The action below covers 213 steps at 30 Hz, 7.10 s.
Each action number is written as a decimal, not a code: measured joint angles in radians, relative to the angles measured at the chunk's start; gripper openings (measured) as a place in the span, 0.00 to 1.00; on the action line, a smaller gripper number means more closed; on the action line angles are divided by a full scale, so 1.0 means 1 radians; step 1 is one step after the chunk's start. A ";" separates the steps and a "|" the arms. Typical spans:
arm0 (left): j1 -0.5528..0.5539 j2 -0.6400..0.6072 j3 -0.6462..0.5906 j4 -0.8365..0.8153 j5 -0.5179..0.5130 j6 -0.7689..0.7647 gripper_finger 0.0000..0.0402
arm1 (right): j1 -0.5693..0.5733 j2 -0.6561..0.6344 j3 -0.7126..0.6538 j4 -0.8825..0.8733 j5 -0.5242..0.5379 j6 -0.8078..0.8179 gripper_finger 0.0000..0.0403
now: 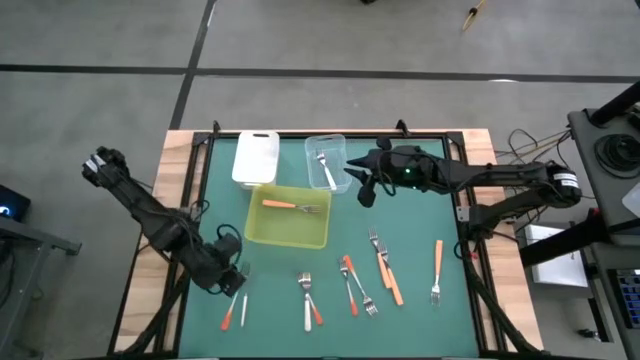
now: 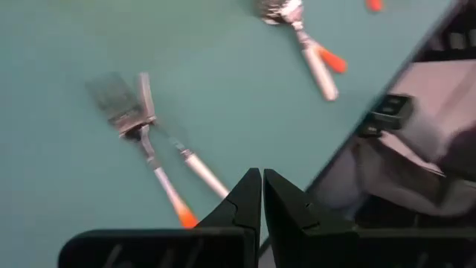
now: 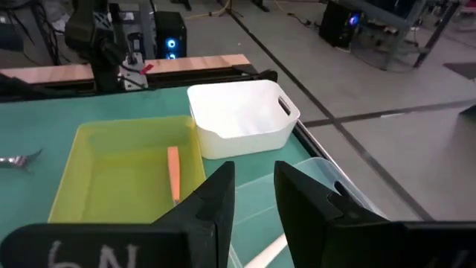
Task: Sort silverware by color (type)
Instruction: Put the orange fork into the white bin
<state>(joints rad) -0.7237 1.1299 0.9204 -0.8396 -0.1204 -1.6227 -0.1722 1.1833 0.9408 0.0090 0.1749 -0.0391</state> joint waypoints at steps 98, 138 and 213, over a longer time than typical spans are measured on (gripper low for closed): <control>-0.055 0.620 0.070 -0.081 0.129 -0.312 0.01 | 0.000 -0.049 -0.095 0.052 -0.001 -0.048 0.21; 0.348 0.085 0.066 -0.328 -0.080 0.109 0.00 | 0.000 -0.049 -0.096 0.031 -0.001 -0.053 0.21; 1.504 0.624 0.499 -0.267 -0.001 1.423 0.00 | 0.005 -0.049 -0.195 -0.209 -0.001 0.137 0.21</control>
<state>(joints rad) 0.7807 1.7542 1.4191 -1.1064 -0.1219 -0.1994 -0.1677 1.1347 0.7456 -0.2001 0.1738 0.0975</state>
